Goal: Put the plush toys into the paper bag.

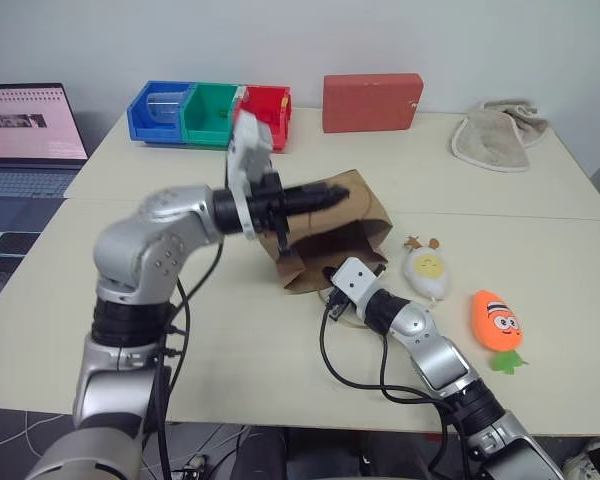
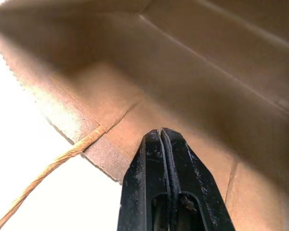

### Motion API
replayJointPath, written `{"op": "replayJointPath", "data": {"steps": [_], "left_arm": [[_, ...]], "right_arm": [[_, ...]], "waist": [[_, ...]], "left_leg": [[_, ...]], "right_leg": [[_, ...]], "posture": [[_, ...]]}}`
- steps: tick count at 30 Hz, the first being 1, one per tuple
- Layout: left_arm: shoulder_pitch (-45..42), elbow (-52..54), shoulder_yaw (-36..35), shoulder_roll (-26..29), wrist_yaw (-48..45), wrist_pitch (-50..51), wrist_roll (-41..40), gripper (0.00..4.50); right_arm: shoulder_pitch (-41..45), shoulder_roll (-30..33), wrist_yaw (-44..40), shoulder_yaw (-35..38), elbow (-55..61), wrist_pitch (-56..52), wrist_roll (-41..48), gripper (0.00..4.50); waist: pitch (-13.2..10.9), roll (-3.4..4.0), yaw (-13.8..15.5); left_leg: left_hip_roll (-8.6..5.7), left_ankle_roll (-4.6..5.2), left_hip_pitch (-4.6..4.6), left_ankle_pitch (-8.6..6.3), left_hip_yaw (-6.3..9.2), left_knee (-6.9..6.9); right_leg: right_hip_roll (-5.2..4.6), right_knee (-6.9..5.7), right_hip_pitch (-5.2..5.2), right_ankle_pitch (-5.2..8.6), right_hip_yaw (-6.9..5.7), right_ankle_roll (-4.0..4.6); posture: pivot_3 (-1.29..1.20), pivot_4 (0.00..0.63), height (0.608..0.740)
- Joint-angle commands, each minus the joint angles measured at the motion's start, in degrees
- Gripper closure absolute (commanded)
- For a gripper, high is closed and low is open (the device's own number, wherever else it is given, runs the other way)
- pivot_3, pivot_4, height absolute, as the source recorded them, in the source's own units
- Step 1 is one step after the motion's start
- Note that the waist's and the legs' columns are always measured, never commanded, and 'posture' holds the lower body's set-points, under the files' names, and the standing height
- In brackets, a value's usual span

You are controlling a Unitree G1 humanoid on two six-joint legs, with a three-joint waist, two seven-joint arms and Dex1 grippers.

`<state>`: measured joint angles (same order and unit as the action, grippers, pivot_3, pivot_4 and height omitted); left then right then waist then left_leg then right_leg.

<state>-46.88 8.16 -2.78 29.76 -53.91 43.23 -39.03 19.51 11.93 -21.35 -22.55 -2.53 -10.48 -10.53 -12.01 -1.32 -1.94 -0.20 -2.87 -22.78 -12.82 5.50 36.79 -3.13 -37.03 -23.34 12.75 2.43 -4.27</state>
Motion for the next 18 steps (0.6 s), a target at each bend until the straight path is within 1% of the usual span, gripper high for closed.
{"op": "replayJointPath", "data": {"steps": [1, 5, 8, 10, 14, 18], "left_arm": [[-6.28, -1.18, -2.79, 3.03, 0.30, -4.96, 2.43, 4.50], [-9.66, -2.04, -2.53, 4.95, -0.07, -8.40, 4.30, 4.50], [-10.01, -1.82, -1.76, 4.74, 0.45, -11.80, 6.30, 4.50], [-9.92, -1.48, -1.91, 3.65, 1.27, -12.11, 5.92, 4.50], [-6.74, -0.81, -0.20, 3.33, 0.37, -12.58, 6.98, 4.50], [-1.69, 1.89, 1.48, 3.77, -0.89, -11.79, 6.78, 4.50]], "right_arm": [[-0.89, -0.58, -0.77, -0.41, 0.90, -1.76, -0.44, 4.48], [-0.59, -1.25, -0.90, -0.44, 0.86, -2.78, -0.35, 4.48], [0.05, -1.87, -0.96, -0.79, 0.43, -3.32, -0.57, 4.48], [0.36, -2.09, -1.33, -1.01, 0.38, -3.79, -0.55, 4.48], [0.56, -2.29, -1.55, -0.83, 0.52, -4.10, -0.60, 4.48], [1.59, -1.89, -3.11, -0.25, 1.59, -3.86, 0.33, 4.48]], "waist": [[0.00, 0.00, 0.00], [0.01, 0.00, -0.06], [0.01, 0.00, -0.10], [0.01, 0.00, -0.10], [0.01, 0.00, -0.42], [0.01, 0.00, -0.79]], "left_leg": [[0.00, 0.00, -0.01, 0.00, 0.01, -0.01], [0.00, 0.00, 0.00, 0.00, -0.02, -0.04], [0.01, 0.00, 0.01, 0.00, 0.00, -0.06], [0.01, 0.00, 0.02, 0.00, 0.00, -0.05], [0.01, 0.00, 0.03, 0.00, -0.01, -0.05], [0.02, 0.00, 0.03, 0.00, -0.01, -0.07]], "right_leg": [[0.00, 0.01, 0.00, 0.00, -0.01, 0.00], [0.00, 0.04, 0.00, 0.00, 0.01, 0.00], [0.01, 0.02, 0.00, 0.00, 0.00, 0.00], [0.01, 0.02, 0.00, 0.00, 0.00, 0.00], [0.01, 0.00, 0.00, 0.00, 0.01, 0.00], [0.01, 0.00, 0.00, 0.00, 0.02, 0.00]], "posture": [[0.00, 0.150, 0.740], [0.00, 0.150, 0.740], [0.00, 0.150, 0.740], [0.00, 0.150, 0.740], [0.00, 0.150, 0.740], [0.00, 0.150, 0.740]]}}
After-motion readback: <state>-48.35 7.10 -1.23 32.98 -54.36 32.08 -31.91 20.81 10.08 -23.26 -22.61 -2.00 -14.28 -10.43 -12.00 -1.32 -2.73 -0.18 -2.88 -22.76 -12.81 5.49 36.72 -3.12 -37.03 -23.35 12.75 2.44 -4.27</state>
